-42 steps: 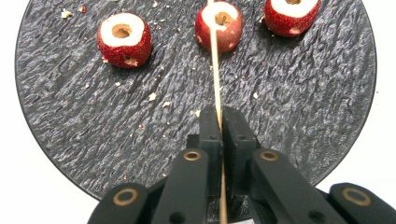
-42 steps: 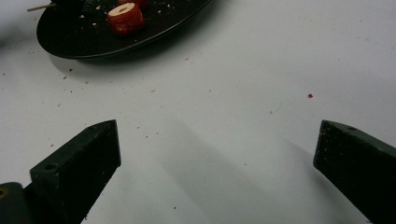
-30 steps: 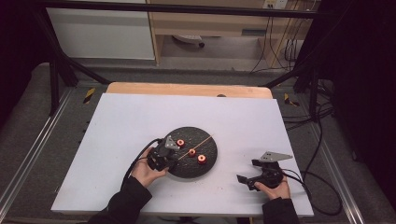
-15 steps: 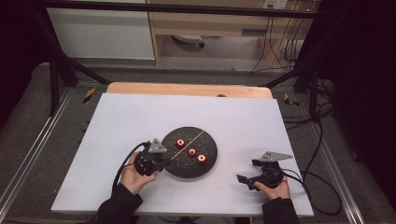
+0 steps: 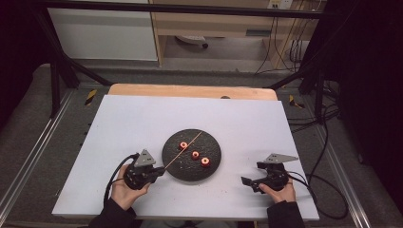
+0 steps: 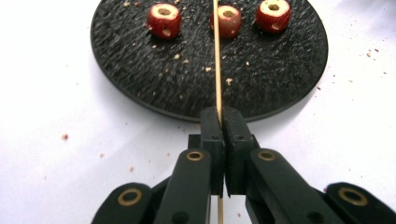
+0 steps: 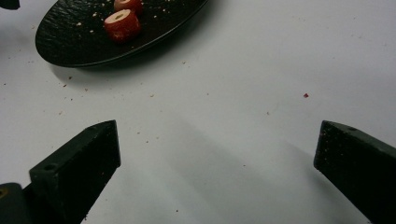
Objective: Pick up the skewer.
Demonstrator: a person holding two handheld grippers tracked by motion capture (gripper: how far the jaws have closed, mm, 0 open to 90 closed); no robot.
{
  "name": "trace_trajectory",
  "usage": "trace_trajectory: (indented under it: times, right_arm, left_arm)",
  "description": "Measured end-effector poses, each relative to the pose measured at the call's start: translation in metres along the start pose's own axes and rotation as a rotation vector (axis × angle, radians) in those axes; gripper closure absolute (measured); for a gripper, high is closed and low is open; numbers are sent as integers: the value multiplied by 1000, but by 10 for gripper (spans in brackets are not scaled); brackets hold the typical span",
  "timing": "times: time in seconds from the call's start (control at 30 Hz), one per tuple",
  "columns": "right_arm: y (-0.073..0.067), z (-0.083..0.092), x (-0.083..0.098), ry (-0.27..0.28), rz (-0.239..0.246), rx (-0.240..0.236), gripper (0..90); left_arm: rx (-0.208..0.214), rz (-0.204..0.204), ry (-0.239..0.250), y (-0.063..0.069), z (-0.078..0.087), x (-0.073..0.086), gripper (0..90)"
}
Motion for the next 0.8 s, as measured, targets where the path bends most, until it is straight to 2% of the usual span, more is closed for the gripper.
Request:
trace_trajectory:
  times: [0.3, 0.53, 0.8]
  right_arm:
    - [-3, -3, -10, -19, -13, 11, 11]
    - [-10, -6, -19, -26, 0, 5, 10]
    - [-17, -15, -33, -33, 22, -14, 8]
  left_arm:
    - [-1, 42, 37, -11, 9, 19, 880]
    - [2, 31, 56, -12, 12, 23, 880]
    - [9, 35, 62, -12, 13, 27, 880]
Point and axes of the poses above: each handheld gripper's, and its own axes: z roughly backward along the jaws, x roughly out of its underside, y roughly to its right, the point moved 4 cm from there along -z, roughly forward along the jaws, and after that the axes turned 1 degree about y, right-handed, at the moved point
